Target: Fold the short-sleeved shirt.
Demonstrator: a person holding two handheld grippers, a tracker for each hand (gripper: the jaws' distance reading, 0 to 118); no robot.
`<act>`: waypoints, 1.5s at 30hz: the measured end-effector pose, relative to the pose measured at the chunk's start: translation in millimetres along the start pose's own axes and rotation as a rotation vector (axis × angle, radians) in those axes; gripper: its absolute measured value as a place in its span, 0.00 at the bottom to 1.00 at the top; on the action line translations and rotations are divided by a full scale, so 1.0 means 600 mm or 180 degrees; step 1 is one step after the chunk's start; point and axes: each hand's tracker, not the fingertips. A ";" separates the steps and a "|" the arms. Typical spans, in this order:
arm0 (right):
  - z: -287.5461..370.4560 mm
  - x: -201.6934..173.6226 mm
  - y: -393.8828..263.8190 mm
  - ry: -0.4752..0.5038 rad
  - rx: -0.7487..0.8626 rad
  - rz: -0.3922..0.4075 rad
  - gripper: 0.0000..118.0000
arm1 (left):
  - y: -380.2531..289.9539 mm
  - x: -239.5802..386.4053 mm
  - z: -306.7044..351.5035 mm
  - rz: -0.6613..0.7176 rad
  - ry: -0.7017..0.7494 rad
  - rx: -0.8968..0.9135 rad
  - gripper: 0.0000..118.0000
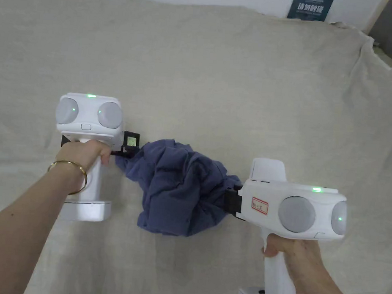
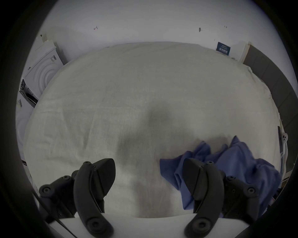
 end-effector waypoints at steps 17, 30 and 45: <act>-0.013 0.066 0.020 0.0108 0.0048 -0.0067 0.02 | 0.002 -0.008 0.061 0.0273 -0.0592 0.0244 0.00; 0.299 0.027 0.104 -0.0265 0.0891 -0.0010 0.02 | 0.038 -0.186 0.340 0.0678 -0.0259 0.1507 0.00; 0.600 -0.025 0.184 -0.0374 0.1735 0.0287 0.02 | 0.051 -0.236 0.662 0.0555 -0.0516 0.2756 0.00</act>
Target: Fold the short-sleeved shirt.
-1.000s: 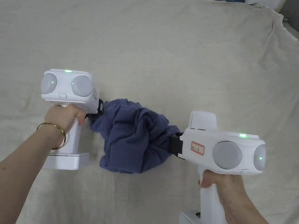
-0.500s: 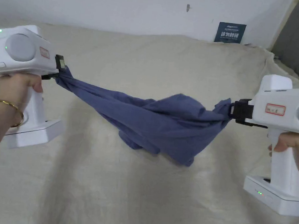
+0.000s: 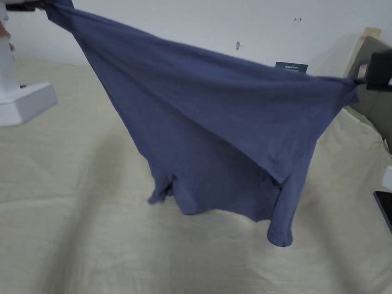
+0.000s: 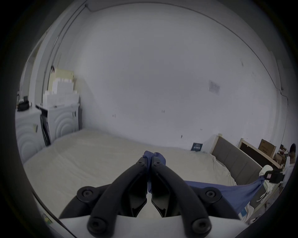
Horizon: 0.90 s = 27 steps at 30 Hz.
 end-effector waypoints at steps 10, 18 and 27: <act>-0.003 -0.008 0.171 -0.0079 0.0252 0.0032 0.02 | 0.129 0.037 -0.023 -0.0186 0.0190 0.0251 0.00; -0.116 -0.024 0.275 -0.0535 0.0255 0.0389 0.02 | 0.191 0.101 -0.125 -0.0590 0.0555 0.0356 0.00; -0.292 -0.037 0.351 -0.1123 0.0499 0.0610 0.01 | 0.222 0.153 -0.308 -0.0562 0.0891 0.0599 0.00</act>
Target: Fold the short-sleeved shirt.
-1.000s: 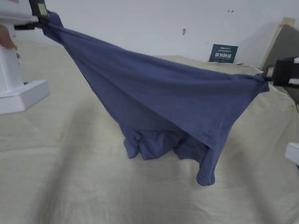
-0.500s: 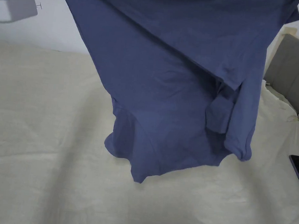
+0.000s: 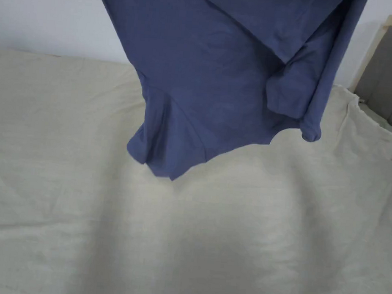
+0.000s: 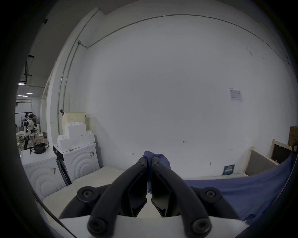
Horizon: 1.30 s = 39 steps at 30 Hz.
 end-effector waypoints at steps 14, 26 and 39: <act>-0.200 0.007 -0.122 -0.0021 -0.0533 -0.0474 0.01 | -0.199 0.121 -0.156 -0.0208 -0.0129 -0.0492 0.00; -0.152 -0.003 -0.476 0.0348 -0.1537 -0.0314 0.01 | -0.519 0.075 -0.070 -0.0209 -0.0330 -0.1590 0.00; 0.091 -0.016 -0.790 0.0671 -0.2401 -0.0489 0.01 | -0.759 -0.074 0.202 -0.0242 -0.0373 -0.2455 0.00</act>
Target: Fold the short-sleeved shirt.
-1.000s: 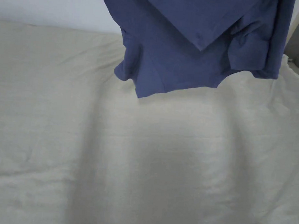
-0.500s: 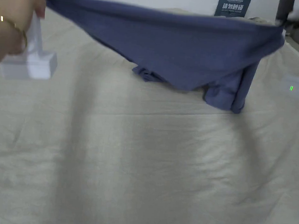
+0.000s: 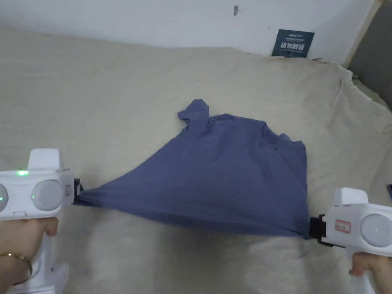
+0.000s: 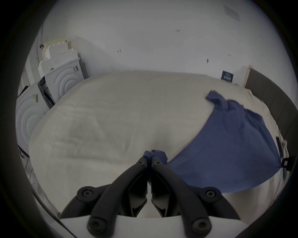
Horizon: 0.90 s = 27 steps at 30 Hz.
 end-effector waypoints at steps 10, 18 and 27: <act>0.073 -0.015 -0.164 0.0444 -0.0394 0.0196 0.01 | -0.148 -0.087 0.068 -0.0327 -0.0016 -0.0269 0.00; 0.078 -0.019 -0.201 0.0422 -0.0529 0.0405 0.03 | -0.177 -0.118 0.078 -0.0080 0.0063 -0.0472 0.37; 0.173 0.039 -0.119 0.0228 0.0340 0.0201 0.87 | -0.077 -0.178 0.165 0.0559 0.0024 0.0277 1.00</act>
